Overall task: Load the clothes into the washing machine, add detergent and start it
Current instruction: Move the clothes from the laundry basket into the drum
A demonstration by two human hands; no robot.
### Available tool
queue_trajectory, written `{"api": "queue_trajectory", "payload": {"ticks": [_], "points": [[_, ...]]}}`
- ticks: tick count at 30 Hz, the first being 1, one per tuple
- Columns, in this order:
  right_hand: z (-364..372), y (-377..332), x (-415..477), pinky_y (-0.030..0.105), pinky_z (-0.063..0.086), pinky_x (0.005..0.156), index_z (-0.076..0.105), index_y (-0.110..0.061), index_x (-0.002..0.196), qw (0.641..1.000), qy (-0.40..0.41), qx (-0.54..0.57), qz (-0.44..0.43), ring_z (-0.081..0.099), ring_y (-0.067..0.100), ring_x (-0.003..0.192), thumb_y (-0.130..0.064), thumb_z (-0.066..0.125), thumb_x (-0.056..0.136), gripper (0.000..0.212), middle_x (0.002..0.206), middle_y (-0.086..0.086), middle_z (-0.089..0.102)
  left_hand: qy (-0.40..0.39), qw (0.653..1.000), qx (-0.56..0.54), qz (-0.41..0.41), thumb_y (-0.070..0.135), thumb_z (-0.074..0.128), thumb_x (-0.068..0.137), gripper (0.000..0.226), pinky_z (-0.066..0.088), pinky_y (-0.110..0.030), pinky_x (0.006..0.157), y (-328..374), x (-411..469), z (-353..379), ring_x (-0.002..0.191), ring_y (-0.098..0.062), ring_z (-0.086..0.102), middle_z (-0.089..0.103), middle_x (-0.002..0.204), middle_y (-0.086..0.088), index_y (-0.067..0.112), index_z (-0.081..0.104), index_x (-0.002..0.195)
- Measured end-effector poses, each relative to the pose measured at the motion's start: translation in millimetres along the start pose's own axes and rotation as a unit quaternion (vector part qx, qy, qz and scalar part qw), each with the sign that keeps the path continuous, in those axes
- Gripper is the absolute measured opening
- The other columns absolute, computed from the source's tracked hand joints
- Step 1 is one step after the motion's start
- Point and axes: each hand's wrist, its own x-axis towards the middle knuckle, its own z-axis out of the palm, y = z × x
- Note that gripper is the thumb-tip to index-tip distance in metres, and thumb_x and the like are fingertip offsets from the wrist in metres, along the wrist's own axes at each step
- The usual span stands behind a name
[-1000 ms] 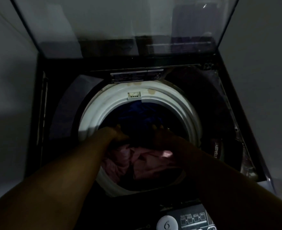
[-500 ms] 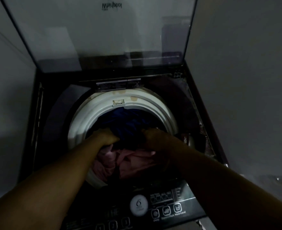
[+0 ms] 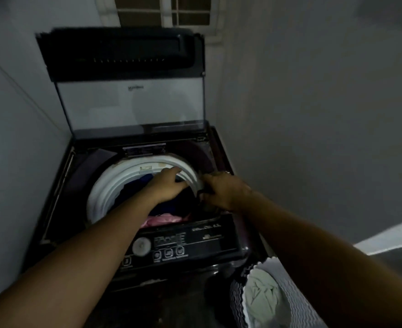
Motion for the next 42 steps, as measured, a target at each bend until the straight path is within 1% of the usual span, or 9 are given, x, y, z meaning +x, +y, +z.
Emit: {"api": "queue_trajectory", "payload": {"ticks": [4, 9, 16, 18, 24, 29, 35, 39, 42], "points": [[-20.1, 48.1, -69.8, 0.045, 0.047, 0.105, 0.044, -0.018, 0.147, 0.999, 0.028, 0.008, 0.043, 0.053, 0.039, 0.128, -0.053, 0.057, 0.094, 0.065, 0.14, 0.017, 0.055, 0.023, 0.998, 0.007, 0.064, 0.044, 0.063, 0.095, 0.06, 0.047, -0.032, 0.099, 75.3, -27.5, 26.1, 0.121, -0.026, 0.058, 0.051, 0.143, -0.008, 0.021, 0.046, 0.148], [-18.1, 121.5, -160.8, 0.045, 0.042, 0.112, 0.033, -0.02, 0.157, 0.99, 0.042, 0.046, 0.13, 0.048, 0.037, 0.136, -0.054, 0.054, 0.097, 0.071, 0.153, 0.015, 0.047, -0.013, 0.989, 0.024, 0.147, 0.045, 0.061, 0.096, 0.058, 0.042, -0.036, 0.11, 167.7, -54.0, 82.6, 0.134, -0.025, 0.049, 0.044, 0.15, -0.007, 0.024, 0.046, 0.148], [41.0, 207.4, -263.4, 0.043, 0.043, 0.111, 0.036, -0.02, 0.155, 0.962, 0.043, 0.113, 0.244, 0.05, 0.036, 0.135, -0.051, 0.055, 0.097, 0.068, 0.15, 0.017, 0.05, -0.102, 0.97, 0.051, 0.216, 0.039, 0.065, 0.096, 0.051, 0.042, -0.024, 0.088, 242.5, -65.5, 189.6, 0.105, -0.015, 0.056, 0.05, 0.143, -0.004, 0.022, 0.053, 0.142], [68.3, 226.1, -284.9, 0.043, 0.044, 0.109, 0.037, -0.021, 0.154, 0.95, 0.043, 0.146, 0.274, 0.052, 0.036, 0.132, -0.051, 0.056, 0.096, 0.067, 0.148, 0.016, 0.052, -0.137, 0.965, 0.053, 0.217, 0.038, 0.065, 0.096, 0.049, 0.043, -0.024, 0.09, 248.3, -63.0, 225.8, 0.111, -0.016, 0.057, 0.051, 0.142, -0.004, 0.022, 0.055, 0.141], [180.3, 260.6, -322.0, 0.04, 0.042, 0.106, 0.041, -0.019, 0.152, 0.905, 0.017, 0.251, 0.344, 0.053, 0.035, 0.132, -0.05, 0.055, 0.099, 0.064, 0.148, 0.014, 0.053, -0.231, 0.954, 0.051, 0.182, 0.036, 0.066, 0.095, 0.046, 0.044, -0.028, 0.097, 227.3, -44.1, 341.2, 0.125, -0.021, 0.055, 0.054, 0.139, -0.005, 0.021, 0.058, 0.137], [296.6, 278.3, -325.3, 0.036, 0.042, 0.107, 0.047, -0.018, 0.148, 0.868, -0.017, 0.32, 0.379, 0.051, 0.031, 0.135, -0.043, 0.061, 0.096, 0.059, 0.149, 0.01, 0.053, -0.287, 0.95, 0.046, 0.111, 0.034, 0.069, 0.094, 0.045, 0.044, -0.032, 0.106, 167.3, -22.8, 445.5, 0.132, -0.02, 0.052, 0.055, 0.142, -0.001, 0.02, 0.059, 0.136], [416.0, 297.0, -287.8, 0.037, 0.045, 0.104, 0.043, -0.018, 0.151, 0.84, -0.056, 0.367, 0.395, 0.054, 0.032, 0.131, -0.043, 0.061, 0.097, 0.062, 0.148, 0.013, 0.054, -0.34, 0.939, 0.057, 0.024, 0.039, 0.064, 0.096, 0.047, 0.043, -0.028, 0.096, 85.2, 17.4, 547.9, 0.132, -0.019, 0.05, 0.048, 0.149, -0.001, 0.025, 0.054, 0.14], [485.6, 311.1, -248.3, 0.035, 0.042, 0.106, 0.039, -0.019, 0.154, 0.815, -0.083, 0.399, 0.412, 0.048, 0.031, 0.137, -0.042, 0.061, 0.098, 0.065, 0.153, 0.011, 0.049, -0.349, 0.934, 0.07, -0.006, 0.039, 0.066, 0.095, 0.052, 0.04, -0.028, 0.105, 35.1, 49.6, 604.6, 0.136, -0.02, 0.047, 0.048, 0.151, -0.003, 0.023, 0.052, 0.142], [538.3, 320.3, -216.2, 0.037, 0.046, 0.105, 0.034, -0.022, 0.155, 0.775, -0.117, 0.434, 0.444, 0.05, 0.034, 0.134, -0.043, 0.062, 0.096, 0.068, 0.153, 0.013, 0.046, -0.358, 0.929, 0.086, -0.039, 0.041, 0.067, 0.093, 0.062, 0.04, -0.027, 0.107, 1.4, 73.8, 645.6, 0.138, -0.023, 0.045, 0.042, 0.154, -0.006, 0.021, 0.046, 0.147]]}}
